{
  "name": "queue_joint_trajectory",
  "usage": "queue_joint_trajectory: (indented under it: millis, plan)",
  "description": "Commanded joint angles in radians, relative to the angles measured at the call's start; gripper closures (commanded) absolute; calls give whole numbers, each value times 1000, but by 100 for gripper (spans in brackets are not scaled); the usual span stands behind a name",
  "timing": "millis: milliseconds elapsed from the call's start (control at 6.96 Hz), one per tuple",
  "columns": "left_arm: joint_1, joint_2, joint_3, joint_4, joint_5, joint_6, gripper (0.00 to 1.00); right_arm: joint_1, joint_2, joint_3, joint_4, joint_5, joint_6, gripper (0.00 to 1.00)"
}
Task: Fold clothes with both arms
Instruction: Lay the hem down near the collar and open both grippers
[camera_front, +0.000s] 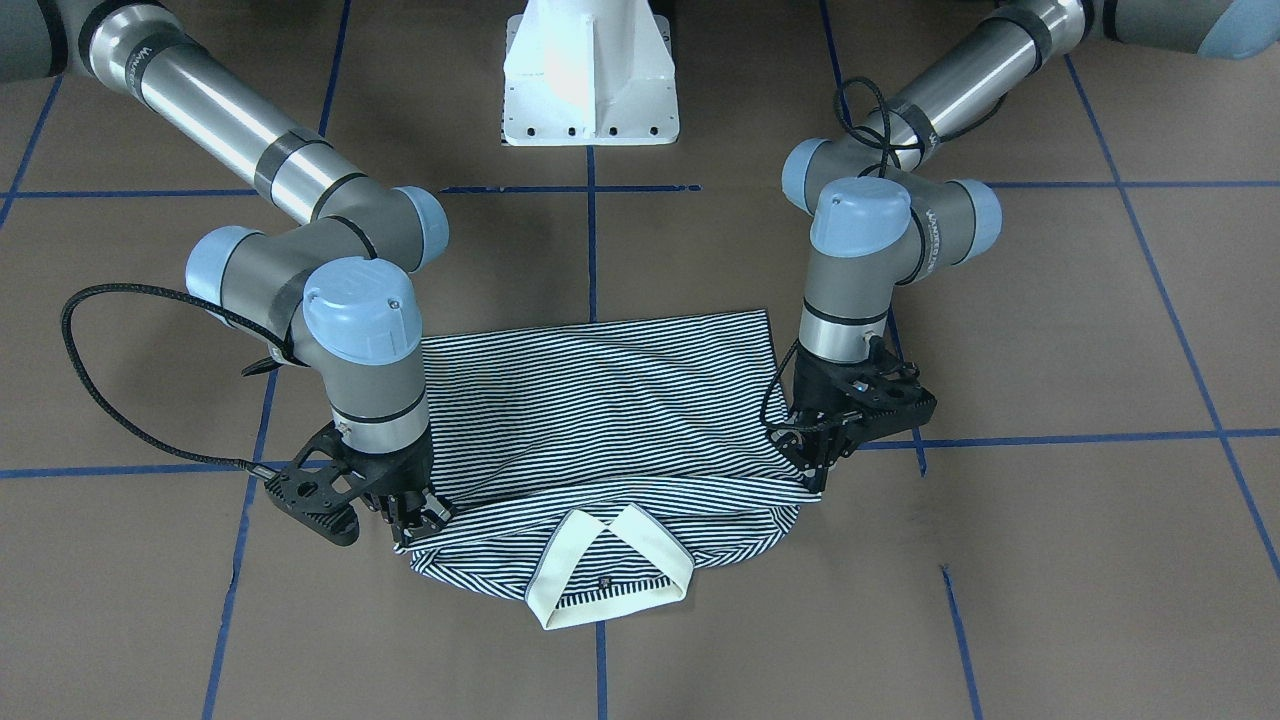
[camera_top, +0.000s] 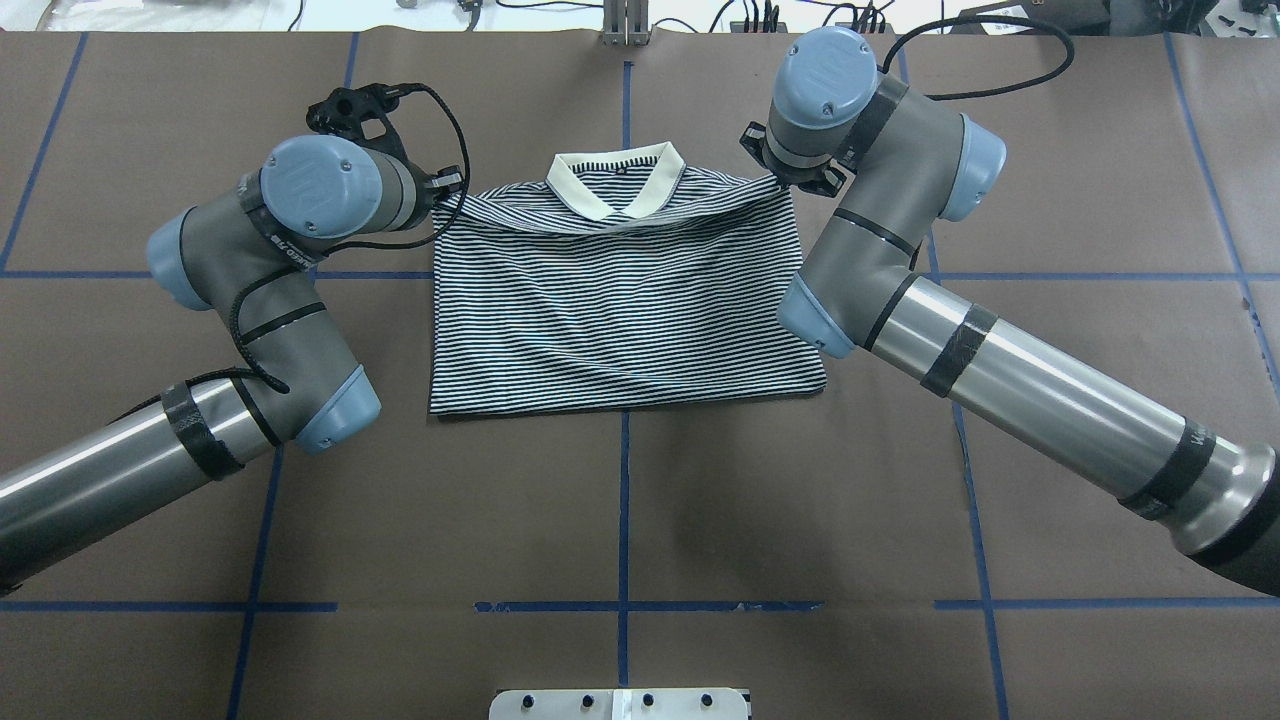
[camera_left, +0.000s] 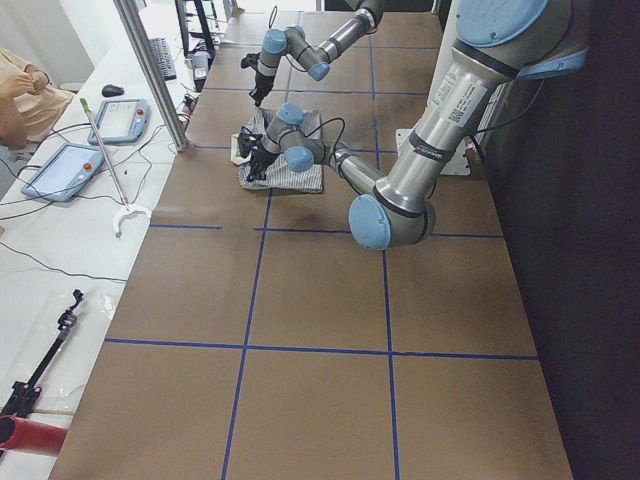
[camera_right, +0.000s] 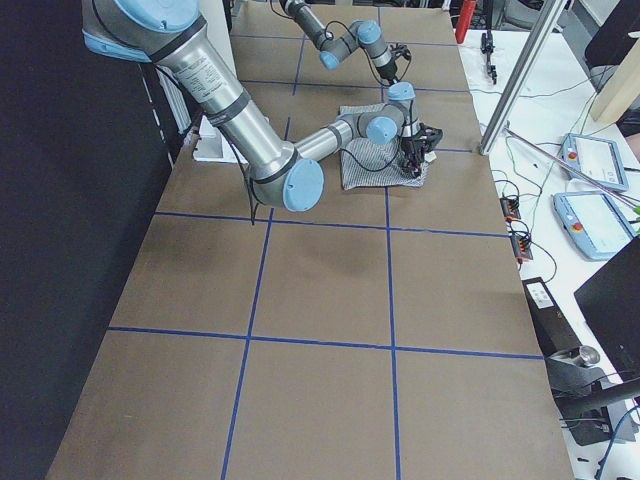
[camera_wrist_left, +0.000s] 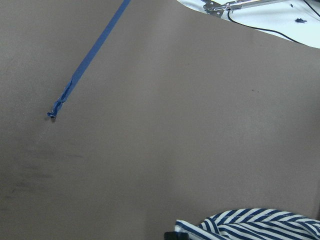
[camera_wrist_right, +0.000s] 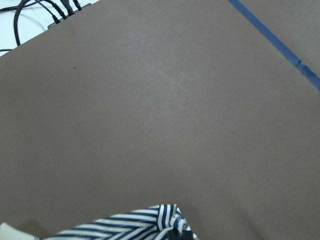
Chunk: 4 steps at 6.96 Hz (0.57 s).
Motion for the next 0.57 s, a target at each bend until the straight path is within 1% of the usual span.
queue_joint_trajectory:
  millis: [0,144,431]
  plan:
    - [-1,68,-151,7,-3,0,100,0,-156,237,-2,83,-2,100]
    - [-1,78,-171,8,-3,2,100,3,-187,296,-9,94,-2,100]
    - [-1,98,-194,14,-2,2,100,5,-209,347,-12,100,-4,100]
